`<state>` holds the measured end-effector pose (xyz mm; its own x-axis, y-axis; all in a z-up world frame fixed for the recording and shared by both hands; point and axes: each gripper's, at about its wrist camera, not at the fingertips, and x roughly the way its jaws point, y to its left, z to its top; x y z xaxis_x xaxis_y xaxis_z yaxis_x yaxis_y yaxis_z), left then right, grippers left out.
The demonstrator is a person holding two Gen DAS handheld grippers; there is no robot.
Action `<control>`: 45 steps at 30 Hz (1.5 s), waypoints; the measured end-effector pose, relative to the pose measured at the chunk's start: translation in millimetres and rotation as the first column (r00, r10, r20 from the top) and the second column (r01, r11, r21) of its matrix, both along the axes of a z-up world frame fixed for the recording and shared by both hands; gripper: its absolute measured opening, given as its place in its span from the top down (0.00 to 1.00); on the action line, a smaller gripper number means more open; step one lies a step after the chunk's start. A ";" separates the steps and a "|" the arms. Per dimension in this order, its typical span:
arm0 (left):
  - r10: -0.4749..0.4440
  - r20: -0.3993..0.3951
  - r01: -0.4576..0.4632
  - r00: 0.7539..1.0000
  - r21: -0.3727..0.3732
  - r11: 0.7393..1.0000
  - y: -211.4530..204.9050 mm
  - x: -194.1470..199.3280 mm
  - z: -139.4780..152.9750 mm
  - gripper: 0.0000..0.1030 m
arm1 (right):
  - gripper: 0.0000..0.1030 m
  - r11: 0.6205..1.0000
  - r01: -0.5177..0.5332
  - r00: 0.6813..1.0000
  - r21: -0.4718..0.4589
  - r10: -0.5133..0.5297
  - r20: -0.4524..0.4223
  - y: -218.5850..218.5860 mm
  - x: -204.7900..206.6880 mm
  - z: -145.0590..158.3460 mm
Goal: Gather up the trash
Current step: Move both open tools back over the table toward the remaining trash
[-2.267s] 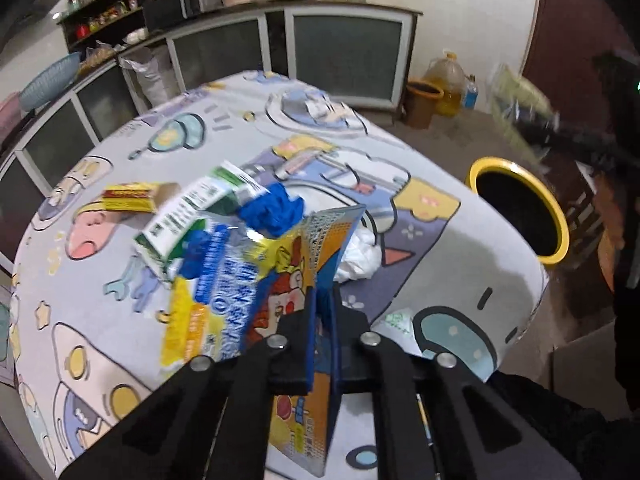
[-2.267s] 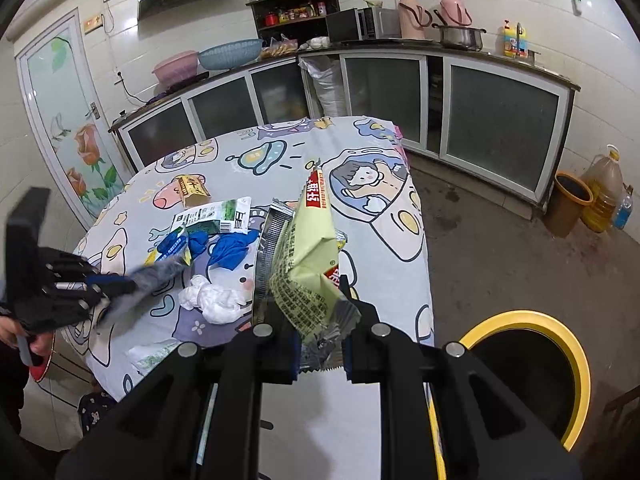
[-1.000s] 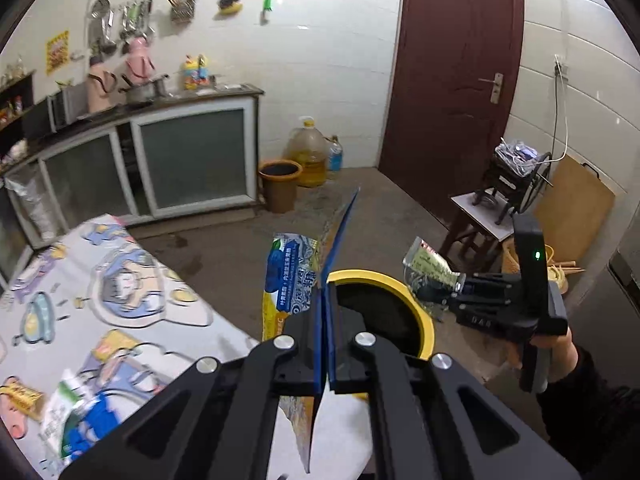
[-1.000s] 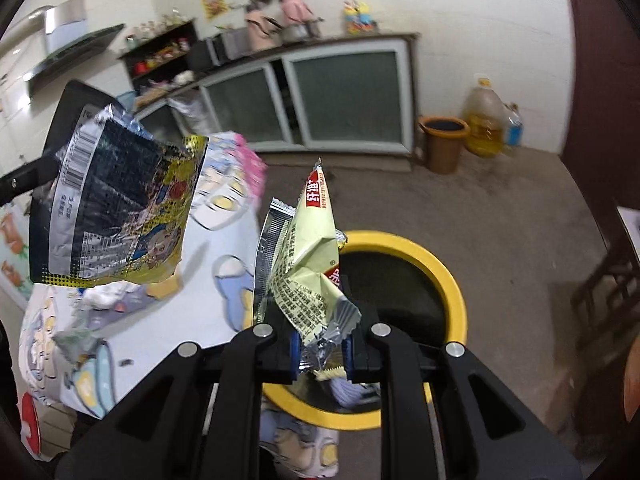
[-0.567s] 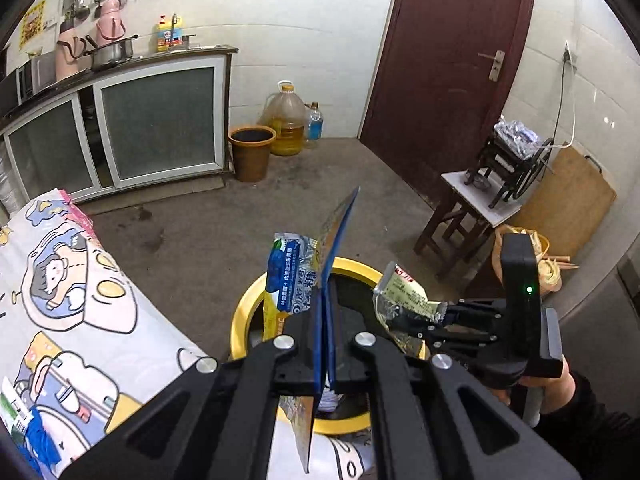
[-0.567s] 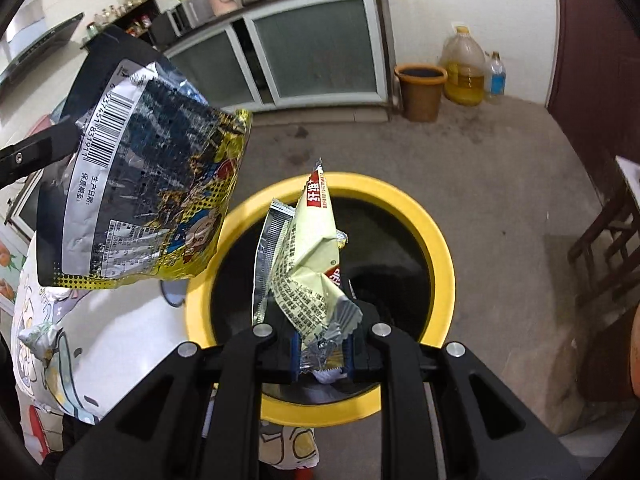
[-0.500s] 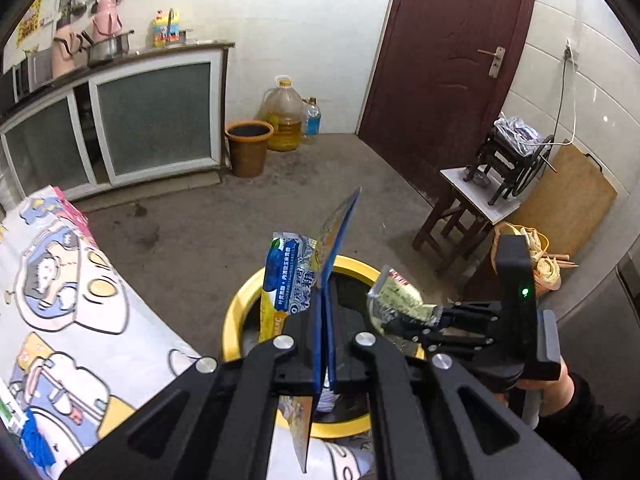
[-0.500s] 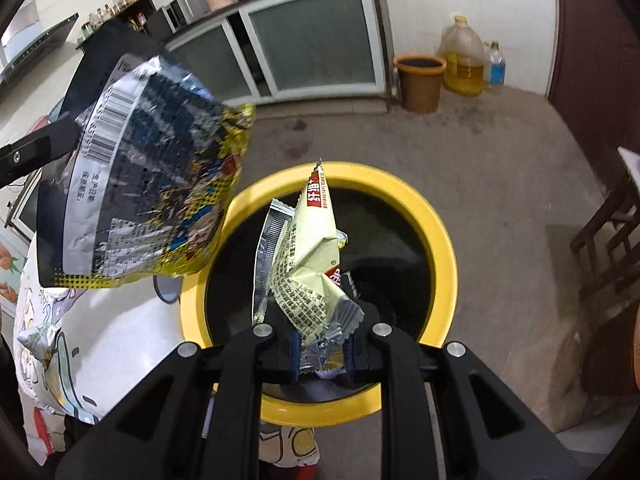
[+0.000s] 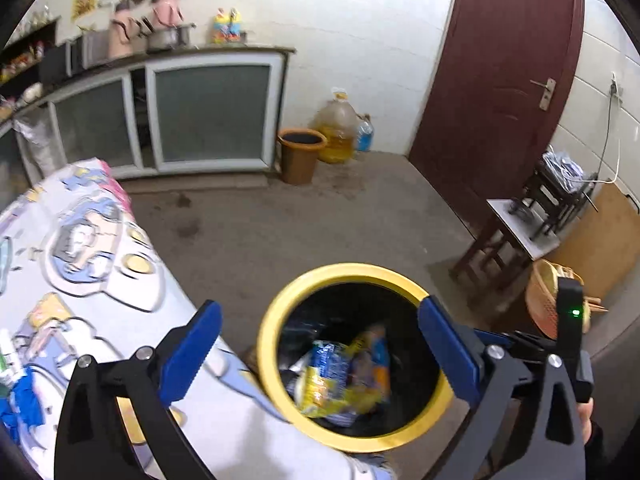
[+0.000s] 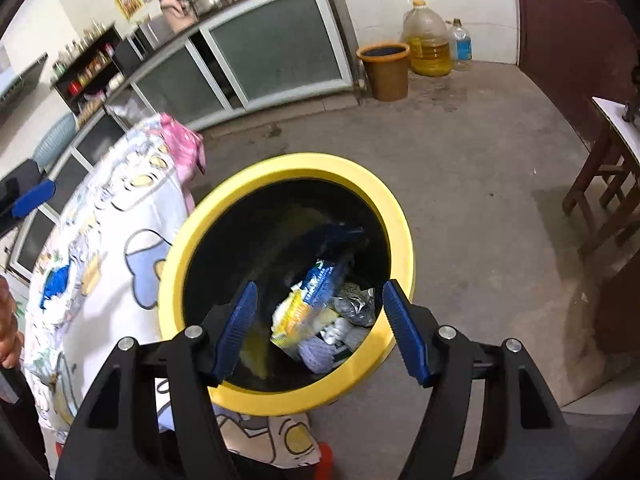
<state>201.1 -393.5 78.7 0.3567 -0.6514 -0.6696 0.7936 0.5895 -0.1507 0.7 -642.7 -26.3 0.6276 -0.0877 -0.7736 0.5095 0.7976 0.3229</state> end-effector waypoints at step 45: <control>0.292 0.059 -0.295 0.954 0.035 0.955 337.2 51.1 -40.1 0.08 | 0.40 0.604 -0.767 0.599 -0.218 0.795 0.096 404.8 100.8 43.4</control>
<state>252.2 -56.3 38.7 0.5635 -0.4840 -0.6695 0.5907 0.8026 -0.0831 101.5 -237.9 17.1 0.6219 0.4020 -0.6721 -0.3811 0.9051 0.1887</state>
